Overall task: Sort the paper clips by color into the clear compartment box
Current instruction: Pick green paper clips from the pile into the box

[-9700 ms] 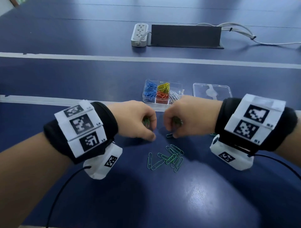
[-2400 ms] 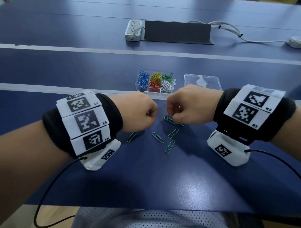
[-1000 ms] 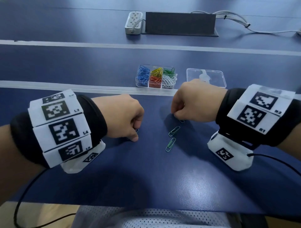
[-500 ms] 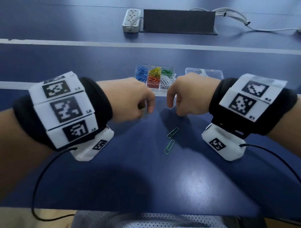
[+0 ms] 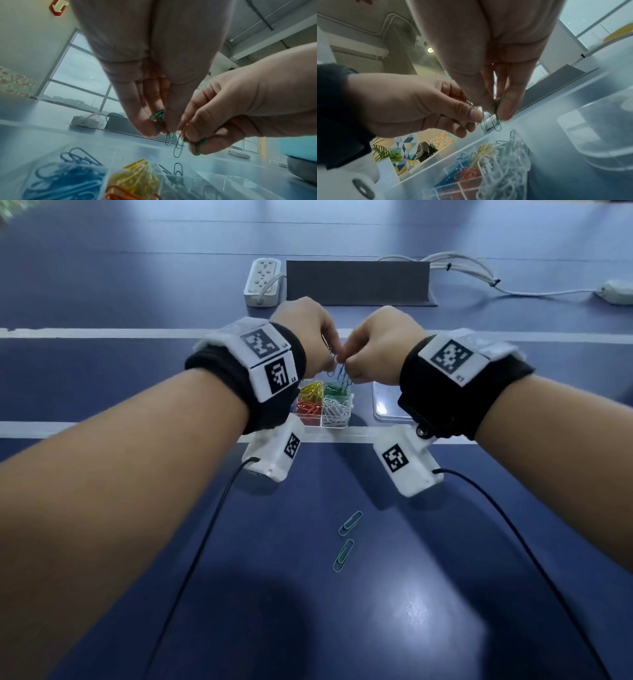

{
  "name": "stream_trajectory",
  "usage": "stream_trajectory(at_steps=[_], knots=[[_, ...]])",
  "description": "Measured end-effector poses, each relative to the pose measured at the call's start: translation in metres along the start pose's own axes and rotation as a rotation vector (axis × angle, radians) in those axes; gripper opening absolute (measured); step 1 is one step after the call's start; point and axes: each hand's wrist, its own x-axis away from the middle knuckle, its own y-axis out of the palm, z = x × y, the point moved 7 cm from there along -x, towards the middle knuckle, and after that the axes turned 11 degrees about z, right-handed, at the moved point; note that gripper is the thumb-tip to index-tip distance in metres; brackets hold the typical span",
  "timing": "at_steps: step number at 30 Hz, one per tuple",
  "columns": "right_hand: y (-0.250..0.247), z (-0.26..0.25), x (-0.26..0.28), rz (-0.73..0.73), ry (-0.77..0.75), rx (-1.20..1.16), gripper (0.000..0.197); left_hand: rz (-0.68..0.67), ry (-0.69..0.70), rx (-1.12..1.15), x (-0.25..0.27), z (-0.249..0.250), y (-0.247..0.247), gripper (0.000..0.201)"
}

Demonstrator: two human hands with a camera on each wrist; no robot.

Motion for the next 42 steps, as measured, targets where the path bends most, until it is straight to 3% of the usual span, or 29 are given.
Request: stream_trajectory(at_steps=[6, 10, 14, 20, 26, 30, 32, 35, 38, 42], knots=[[0.006, 0.009, -0.006, -0.023, 0.068, -0.046, 0.022, -0.062, -0.107, 0.147, 0.000, -0.008, 0.009, 0.012], [0.007, 0.008, 0.003, -0.087, 0.233, -0.413, 0.025, -0.076, -0.147, 0.260, 0.004, -0.005, 0.010, 0.010], [0.009, 0.007, 0.007, -0.107, 0.292, -0.506, 0.037, -0.127, -0.220, 0.332, 0.007, -0.009, 0.016, 0.021], [0.006, 0.007, 0.005, -0.041, 0.155, -0.411, 0.044, -0.148, -0.229, 0.402, 0.014, -0.009, 0.018, 0.036], [0.002, 0.014, 0.018, 0.007, -0.066, -0.079, 0.031, -0.123, -0.105, 0.179, 0.019, -0.008, 0.019, 0.033], [0.001, 0.021, 0.033, -0.011, -0.137, -0.046, 0.020, -0.115, -0.032, 0.086, 0.023, -0.003, 0.021, 0.042], [0.006, 0.018, 0.047, -0.093, -0.235, 0.068, 0.015, -0.118, -0.003, 0.039, 0.025, 0.000, 0.022, 0.049], [0.023, 0.009, 0.081, -0.353, -0.428, 0.213, 0.016, -0.156, 0.034, 0.013, 0.030, 0.002, 0.025, 0.054], [0.039, 0.005, 0.117, -0.570, -0.586, 0.299, 0.026, -0.140, 0.074, 0.017, 0.034, 0.004, 0.021, 0.052], [0.049, 0.002, 0.138, -0.606, -0.733, 0.425, 0.029, -0.095, 0.139, 0.007, 0.044, 0.010, 0.013, 0.042]])
